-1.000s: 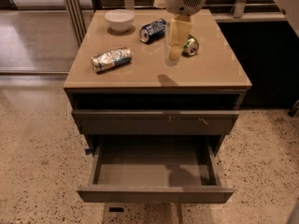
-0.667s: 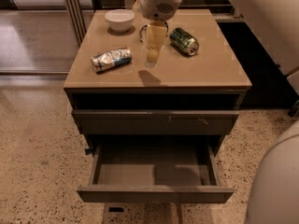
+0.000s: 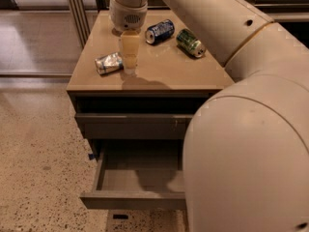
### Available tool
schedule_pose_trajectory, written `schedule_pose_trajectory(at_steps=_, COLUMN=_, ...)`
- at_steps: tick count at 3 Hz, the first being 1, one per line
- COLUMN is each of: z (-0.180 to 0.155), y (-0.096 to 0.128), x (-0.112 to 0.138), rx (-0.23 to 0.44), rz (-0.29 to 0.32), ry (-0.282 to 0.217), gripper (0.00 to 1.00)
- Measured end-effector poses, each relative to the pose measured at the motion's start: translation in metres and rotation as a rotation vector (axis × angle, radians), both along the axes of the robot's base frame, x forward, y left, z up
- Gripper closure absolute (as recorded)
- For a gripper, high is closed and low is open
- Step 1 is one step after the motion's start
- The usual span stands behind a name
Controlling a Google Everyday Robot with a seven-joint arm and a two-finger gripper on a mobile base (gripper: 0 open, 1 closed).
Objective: Place redbull can into middle drawer
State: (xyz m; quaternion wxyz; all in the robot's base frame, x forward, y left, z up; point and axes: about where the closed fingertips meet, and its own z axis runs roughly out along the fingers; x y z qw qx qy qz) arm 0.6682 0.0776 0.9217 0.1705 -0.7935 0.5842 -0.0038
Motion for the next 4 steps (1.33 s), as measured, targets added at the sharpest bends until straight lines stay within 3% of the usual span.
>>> schedule_pose_trajectory(at_steps=1, z=-0.002, y=0.008, x=0.002, rx=0.001, rz=0.009, ry=-0.005, gripper=0.00)
schedule_pose_trajectory(at_steps=2, z=-0.012, y=-0.008, x=0.006, rx=0.049, rz=-0.097, ry=0.000, gripper=0.00)
schedule_pose_trajectory(at_steps=3, z=-0.021, y=-0.036, x=0.012, rx=0.129, rz=-0.240, ry=-0.035, gripper=0.00)
schedule_pose_trajectory(at_steps=4, z=-0.027, y=-0.051, x=0.032, rx=0.212, rz=-0.305, ry=-0.082, gripper=0.00)
